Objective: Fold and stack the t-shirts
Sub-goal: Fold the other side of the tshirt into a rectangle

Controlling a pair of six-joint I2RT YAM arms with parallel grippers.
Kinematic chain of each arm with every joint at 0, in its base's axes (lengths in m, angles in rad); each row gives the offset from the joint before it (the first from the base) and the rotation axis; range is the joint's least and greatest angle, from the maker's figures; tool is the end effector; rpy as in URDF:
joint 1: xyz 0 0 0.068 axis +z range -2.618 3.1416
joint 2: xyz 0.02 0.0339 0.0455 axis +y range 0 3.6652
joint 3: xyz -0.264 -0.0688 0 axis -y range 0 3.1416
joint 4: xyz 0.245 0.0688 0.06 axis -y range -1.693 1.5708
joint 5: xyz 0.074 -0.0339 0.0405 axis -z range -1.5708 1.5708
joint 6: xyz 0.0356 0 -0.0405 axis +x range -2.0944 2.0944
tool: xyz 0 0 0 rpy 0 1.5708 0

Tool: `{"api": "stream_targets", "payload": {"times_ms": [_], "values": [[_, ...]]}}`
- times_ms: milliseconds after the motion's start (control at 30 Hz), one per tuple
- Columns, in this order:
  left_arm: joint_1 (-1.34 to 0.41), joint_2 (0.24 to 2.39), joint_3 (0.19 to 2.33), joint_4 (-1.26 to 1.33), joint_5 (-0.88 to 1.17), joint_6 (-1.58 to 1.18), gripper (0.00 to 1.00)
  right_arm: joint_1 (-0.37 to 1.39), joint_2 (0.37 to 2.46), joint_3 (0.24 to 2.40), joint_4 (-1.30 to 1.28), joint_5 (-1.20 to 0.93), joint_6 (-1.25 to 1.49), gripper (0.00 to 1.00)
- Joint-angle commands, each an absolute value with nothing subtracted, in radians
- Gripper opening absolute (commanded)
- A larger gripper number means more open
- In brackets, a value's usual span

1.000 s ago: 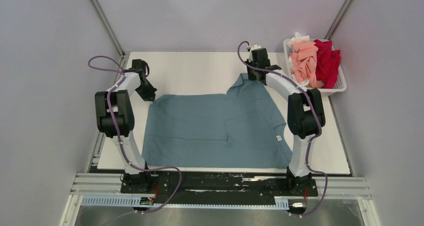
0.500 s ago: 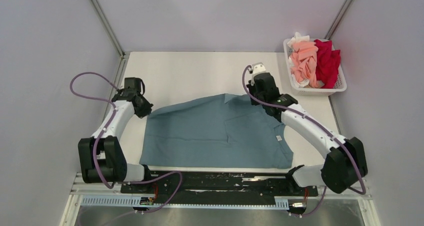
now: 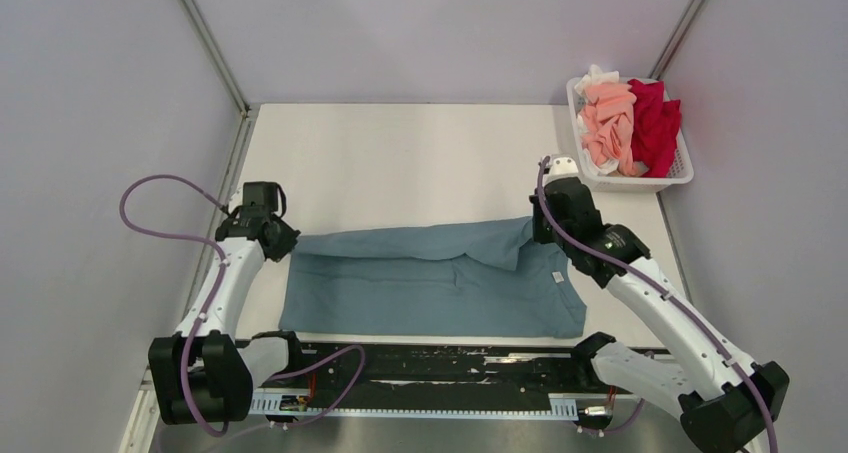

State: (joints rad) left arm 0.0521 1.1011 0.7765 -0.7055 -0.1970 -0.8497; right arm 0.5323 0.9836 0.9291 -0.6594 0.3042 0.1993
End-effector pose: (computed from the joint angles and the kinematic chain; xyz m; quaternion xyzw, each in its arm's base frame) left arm 0.2073 0.0178 0.2343 -0.4416 0.8517 -0.0159 0.2817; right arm 0.1805 0.0940 0.3091 -0.0869 0.8971 0.0182 0.4328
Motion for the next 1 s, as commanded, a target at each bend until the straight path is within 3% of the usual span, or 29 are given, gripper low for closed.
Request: {"api": "stream_targets", "payload": {"times_ms": [0,367,667,700,833,867,933,967], "values": [[0.051,1.079,0.802,-0.764,-0.278,-0.890,0.00,0.557,0.941,0.936,-0.781,0.316,0.291,0.00],[0.052,1.064,0.829,-0.817,-0.308,-0.902,0.00,0.650,0.963,1.051,-1.018,0.371,0.439,0.02],[0.052,1.076,0.792,-0.852,-0.342,-0.937,0.00,0.710,0.998,0.965,-1.214,0.378,0.653,0.06],[0.051,1.073,0.787,-0.856,-0.349,-0.942,0.02,0.716,0.990,0.938,-1.221,0.365,0.670,0.11],[0.052,1.059,0.785,-0.894,-0.376,-0.949,0.41,0.728,0.964,0.876,-1.249,0.272,0.720,0.40],[0.051,1.053,0.788,-0.917,-0.390,-0.957,0.64,0.730,0.956,0.870,-1.265,0.281,0.735,0.52],[0.051,1.036,0.804,-0.949,-0.413,-0.968,0.94,0.730,0.951,0.882,-1.304,0.330,0.773,0.78],[0.052,1.018,0.816,-0.953,-0.413,-0.968,0.99,0.730,0.946,0.893,-1.316,0.363,0.791,0.87]]}}
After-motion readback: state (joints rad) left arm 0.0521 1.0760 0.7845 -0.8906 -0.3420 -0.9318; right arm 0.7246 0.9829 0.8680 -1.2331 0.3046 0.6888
